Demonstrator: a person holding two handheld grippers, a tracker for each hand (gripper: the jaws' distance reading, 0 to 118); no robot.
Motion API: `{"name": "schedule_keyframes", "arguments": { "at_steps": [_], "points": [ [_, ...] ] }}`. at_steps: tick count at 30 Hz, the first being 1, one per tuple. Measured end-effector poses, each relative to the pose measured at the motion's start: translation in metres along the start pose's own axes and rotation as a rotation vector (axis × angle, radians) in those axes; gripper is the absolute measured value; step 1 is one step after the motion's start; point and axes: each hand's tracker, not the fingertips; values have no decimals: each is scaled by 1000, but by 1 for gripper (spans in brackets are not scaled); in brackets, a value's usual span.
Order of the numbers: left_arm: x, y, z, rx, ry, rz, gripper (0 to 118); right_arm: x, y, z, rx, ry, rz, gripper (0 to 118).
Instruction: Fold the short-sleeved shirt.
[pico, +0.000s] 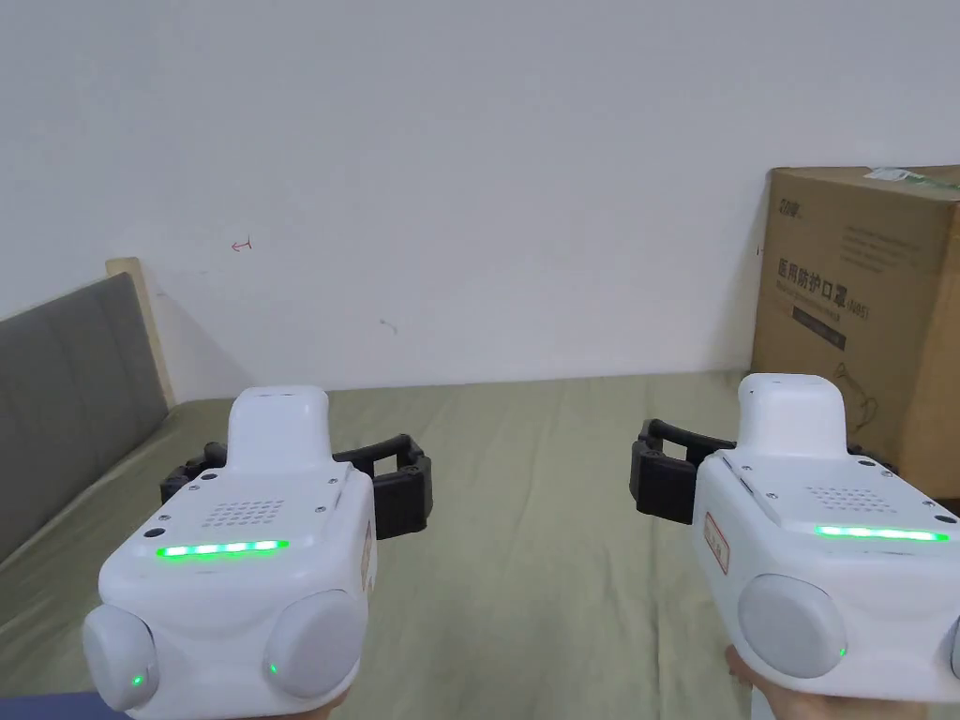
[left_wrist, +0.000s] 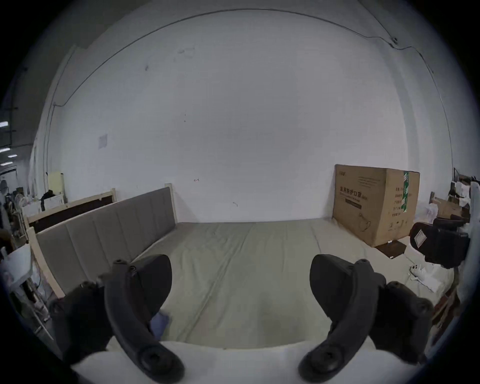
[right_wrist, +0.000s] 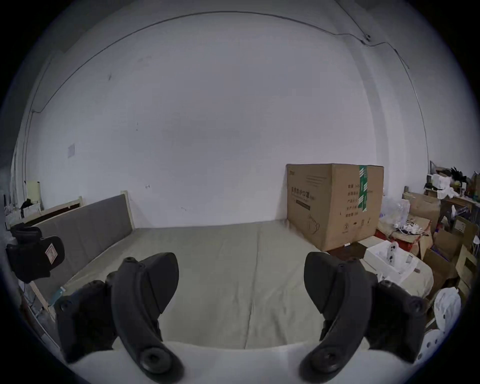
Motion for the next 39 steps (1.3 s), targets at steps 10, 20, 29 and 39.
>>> {"name": "schedule_keyframes", "arguments": {
  "at_steps": [10, 20, 29, 39],
  "points": [
    [19, 1, 9, 58, 19, -116, 112, -8, 3, 4, 61, 40, 40, 116],
    [9, 3, 5, 32, -60, -16, 112, -6, 1, -3, 24, 68, 12, 116],
    [11, 4, -2, -23, -40, -21, 112, -4, 1, -7, 13, 63, 5, 116],
    [16, 1, -5, -50, -36, -13, 112, -4, -2, -10, 3, 50, 33, 116]
  ]
}}
